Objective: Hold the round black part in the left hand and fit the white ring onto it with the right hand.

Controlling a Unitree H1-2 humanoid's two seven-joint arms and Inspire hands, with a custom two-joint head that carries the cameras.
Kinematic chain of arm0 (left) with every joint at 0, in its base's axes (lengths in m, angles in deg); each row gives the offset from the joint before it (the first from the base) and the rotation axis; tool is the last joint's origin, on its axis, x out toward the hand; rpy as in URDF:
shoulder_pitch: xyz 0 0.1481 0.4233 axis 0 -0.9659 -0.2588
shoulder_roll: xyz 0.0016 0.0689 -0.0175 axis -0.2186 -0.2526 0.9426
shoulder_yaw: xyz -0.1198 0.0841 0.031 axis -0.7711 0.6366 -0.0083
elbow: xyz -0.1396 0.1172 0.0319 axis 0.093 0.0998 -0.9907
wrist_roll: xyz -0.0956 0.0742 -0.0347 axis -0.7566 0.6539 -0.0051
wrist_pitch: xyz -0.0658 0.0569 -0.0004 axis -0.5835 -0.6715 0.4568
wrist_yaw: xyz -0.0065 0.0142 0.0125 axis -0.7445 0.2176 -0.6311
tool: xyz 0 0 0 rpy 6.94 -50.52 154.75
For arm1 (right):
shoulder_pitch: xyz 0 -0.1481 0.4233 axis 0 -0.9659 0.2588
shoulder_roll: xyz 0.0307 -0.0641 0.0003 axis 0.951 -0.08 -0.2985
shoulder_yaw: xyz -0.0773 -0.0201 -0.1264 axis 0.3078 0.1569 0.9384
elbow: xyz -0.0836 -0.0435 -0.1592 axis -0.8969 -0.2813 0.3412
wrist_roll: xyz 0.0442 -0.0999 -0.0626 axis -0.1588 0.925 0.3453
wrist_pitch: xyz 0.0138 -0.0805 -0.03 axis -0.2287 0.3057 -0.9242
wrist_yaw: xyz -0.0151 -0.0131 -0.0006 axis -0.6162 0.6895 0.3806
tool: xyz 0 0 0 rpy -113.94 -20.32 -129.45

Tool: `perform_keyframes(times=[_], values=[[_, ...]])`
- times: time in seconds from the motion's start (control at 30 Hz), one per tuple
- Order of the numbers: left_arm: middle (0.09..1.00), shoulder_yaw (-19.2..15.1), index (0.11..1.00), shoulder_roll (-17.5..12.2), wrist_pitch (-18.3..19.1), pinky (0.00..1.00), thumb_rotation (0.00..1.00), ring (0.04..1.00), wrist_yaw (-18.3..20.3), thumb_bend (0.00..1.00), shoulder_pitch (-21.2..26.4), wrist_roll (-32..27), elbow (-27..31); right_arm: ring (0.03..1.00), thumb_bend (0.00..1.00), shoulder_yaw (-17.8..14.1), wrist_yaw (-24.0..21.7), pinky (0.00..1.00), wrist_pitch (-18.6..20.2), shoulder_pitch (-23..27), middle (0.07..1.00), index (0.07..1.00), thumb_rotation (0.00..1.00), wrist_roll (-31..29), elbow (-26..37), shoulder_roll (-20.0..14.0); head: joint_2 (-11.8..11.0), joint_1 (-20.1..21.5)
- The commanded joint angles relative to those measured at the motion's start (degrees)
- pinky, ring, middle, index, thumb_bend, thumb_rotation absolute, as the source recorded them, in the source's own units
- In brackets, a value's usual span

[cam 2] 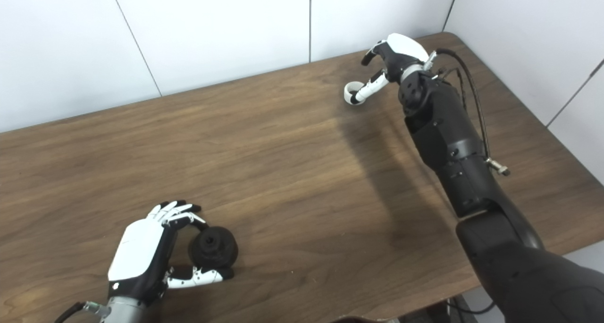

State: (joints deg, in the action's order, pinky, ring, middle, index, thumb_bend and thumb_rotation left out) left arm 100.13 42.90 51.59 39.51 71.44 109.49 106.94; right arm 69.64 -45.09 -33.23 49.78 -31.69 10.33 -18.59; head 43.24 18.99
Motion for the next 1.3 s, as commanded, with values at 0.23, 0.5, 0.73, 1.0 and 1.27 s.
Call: perform_keyframes(times=[0.23, 0.5, 0.73, 1.0, 1.27], values=[[0.806, 0.3, 0.486, -0.7, 2.6, 0.96, 0.05, 0.897, 3.0, 0.52, -1.8, 2.8, -1.1, 1.000, 0.87, -0.3, 0.8, 0.99, 0.0, 3.6, 0.964, 0.723, 0.23, 1.8, -1.2, 1.2, 0.3, -0.5], [0.810, 0.4, 0.486, -0.9, 2.9, 0.96, 0.05, 0.899, 3.6, 0.52, -1.8, 2.9, -0.5, 1.000, 0.87, 1.0, 0.8, 1.00, 0.0, 4.3, 0.963, 0.725, 0.22, 1.6, -2.8, 1.1, 0.5, -0.8], [0.811, 1.0, 0.486, -0.9, 3.3, 0.96, 0.05, 0.904, 4.0, 0.52, -2.0, 3.3, -0.2, 1.000, 0.86, 1.6, 1.0, 1.00, 0.0, 4.3, 0.962, 0.717, 0.21, 1.8, -3.4, 0.3, 0.8, -1.8], [0.807, 1.0, 0.486, -0.9, 3.4, 0.97, 0.05, 0.901, 3.9, 0.52, -2.0, 3.2, 0.1, 1.000, 0.84, 1.8, 0.9, 0.99, 0.0, 4.4, 0.947, 0.706, 0.22, 2.5, -4.6, -0.7, 0.8, -1.6], [0.809, 0.9, 0.486, -1.2, 3.4, 0.96, 0.05, 0.900, 4.1, 0.52, -2.1, 3.2, 0.4, 1.000, 0.84, 2.0, 1.2, 0.96, 0.0, 4.3, 0.942, 0.701, 0.23, 2.1, -4.4, -0.5, 0.9, -1.5]])
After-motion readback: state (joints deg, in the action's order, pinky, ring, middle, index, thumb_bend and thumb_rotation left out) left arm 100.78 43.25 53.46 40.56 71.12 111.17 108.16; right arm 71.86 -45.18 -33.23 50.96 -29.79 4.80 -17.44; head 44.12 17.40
